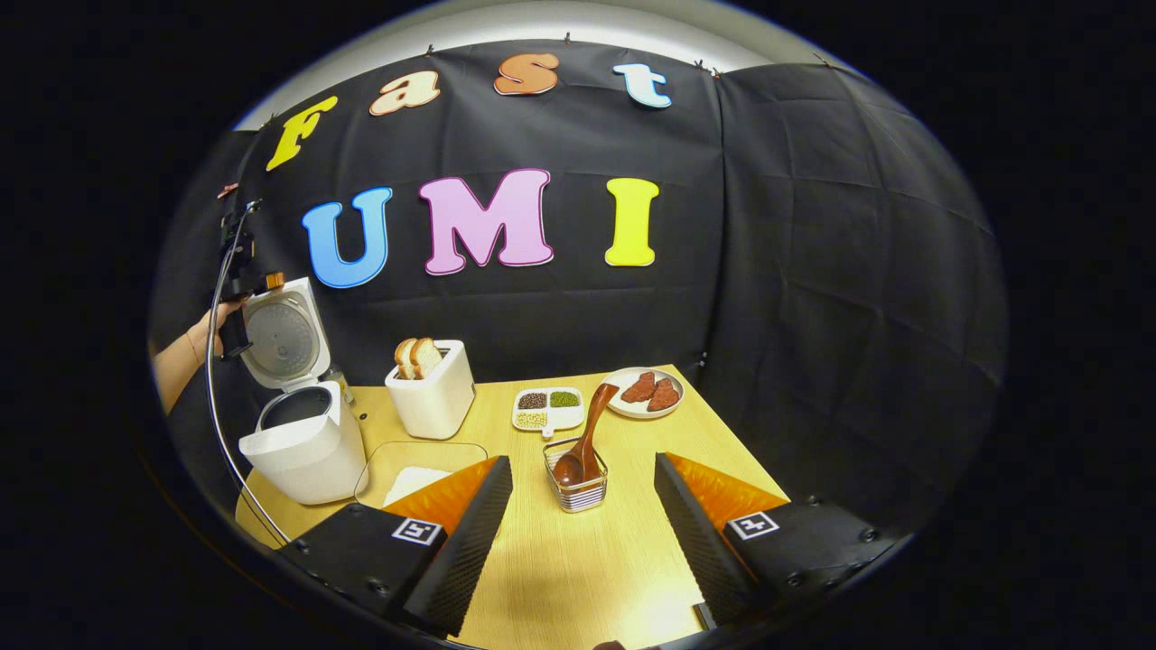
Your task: Close the left gripper, press the button to open the rice cooker; take a wooden spoon from the chopstick holder with the right hand, scoop a spoonful of rice and pour it into the rice cooker, then put the wooden spoon back into the chopstick holder.
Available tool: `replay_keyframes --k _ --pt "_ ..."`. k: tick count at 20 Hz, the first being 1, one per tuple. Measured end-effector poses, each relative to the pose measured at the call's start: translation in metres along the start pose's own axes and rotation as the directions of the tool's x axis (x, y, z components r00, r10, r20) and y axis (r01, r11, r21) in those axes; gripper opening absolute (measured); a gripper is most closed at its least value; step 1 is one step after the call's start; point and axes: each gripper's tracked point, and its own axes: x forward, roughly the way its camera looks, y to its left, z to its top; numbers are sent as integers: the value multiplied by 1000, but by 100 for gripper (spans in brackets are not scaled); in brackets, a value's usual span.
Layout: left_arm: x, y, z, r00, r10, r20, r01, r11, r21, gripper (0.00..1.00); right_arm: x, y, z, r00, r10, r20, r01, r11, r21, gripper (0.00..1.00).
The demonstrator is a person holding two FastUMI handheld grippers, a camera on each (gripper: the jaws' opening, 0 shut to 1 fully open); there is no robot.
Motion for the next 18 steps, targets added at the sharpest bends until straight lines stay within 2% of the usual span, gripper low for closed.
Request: replay_keyframes --k 4,9,13,15,18 --pt "-24 -6 -8 998 4 -59 -5 1000 -17 100 -2 3 7 1000 23 19 -23 1000 7 99" --pt "-77 -23 -30 989 15 -146 -21 999 -38 100 -6 1 7 998 57 21 -57 998 -1 98" --pt "-117 -33 -68 961 92 -260 -111 992 -61 100 -4 1 3 997 81 6 -81 997 -2 98" --pt "-129 -38 -80 954 113 -277 -133 990 -54 100 -5 6 4 995 99 9 -99 995 2 99" --pt "-149 -44 -112 930 134 -344 -176 980 -94 100 -6 11 -1 992 126 -8 -126 992 -14 98"
